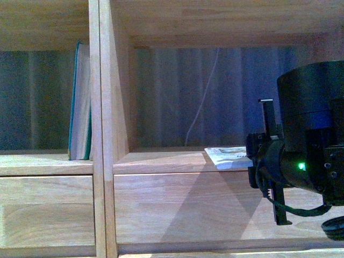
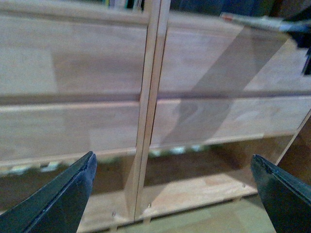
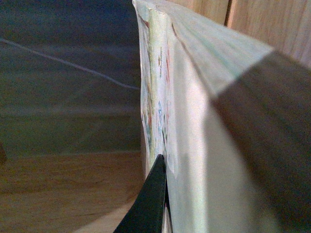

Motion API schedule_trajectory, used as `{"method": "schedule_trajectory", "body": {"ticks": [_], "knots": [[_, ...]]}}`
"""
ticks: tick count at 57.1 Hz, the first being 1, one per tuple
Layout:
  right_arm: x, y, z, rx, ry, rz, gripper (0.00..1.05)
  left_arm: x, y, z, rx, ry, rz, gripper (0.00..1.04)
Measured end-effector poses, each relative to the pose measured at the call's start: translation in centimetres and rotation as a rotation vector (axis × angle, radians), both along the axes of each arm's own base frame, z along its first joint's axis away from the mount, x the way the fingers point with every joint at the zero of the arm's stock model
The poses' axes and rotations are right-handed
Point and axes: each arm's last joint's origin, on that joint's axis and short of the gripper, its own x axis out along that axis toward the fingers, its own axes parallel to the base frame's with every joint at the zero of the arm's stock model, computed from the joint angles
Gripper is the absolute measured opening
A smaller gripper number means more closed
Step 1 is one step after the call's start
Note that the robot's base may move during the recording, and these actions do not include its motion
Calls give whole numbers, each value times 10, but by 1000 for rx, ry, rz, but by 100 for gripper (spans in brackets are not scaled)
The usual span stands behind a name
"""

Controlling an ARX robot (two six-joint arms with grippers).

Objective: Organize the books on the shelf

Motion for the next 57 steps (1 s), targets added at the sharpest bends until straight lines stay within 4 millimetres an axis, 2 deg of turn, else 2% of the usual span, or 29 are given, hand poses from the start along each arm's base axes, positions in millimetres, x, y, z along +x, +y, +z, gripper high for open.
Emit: {"method": "schedule_trajectory", "body": {"ticks": [6,7,12,17,22,35,50,57], "knots": [[-6,-2,16,-13,-57,56,7,8,12,40,-41,-91,-32,98],[-8,-2,20,-16,-72,68,7,13,16,53,-68,-108,-45,98],[-19,-3,45,-38,-195,129,7,33,26,86,-207,-79,-122,98],[-36,-7,69,-61,-330,167,7,56,30,102,-375,21,-183,98],[-55,-10,83,-91,-441,220,7,79,25,115,-496,111,-243,98],[-74,-3,79,-152,-565,396,7,112,2,145,-646,137,-404,98],[-84,7,71,-178,-609,506,7,118,-41,174,-699,78,-609,98],[-94,13,72,-181,-643,550,7,124,-63,178,-712,101,-655,98]]}}
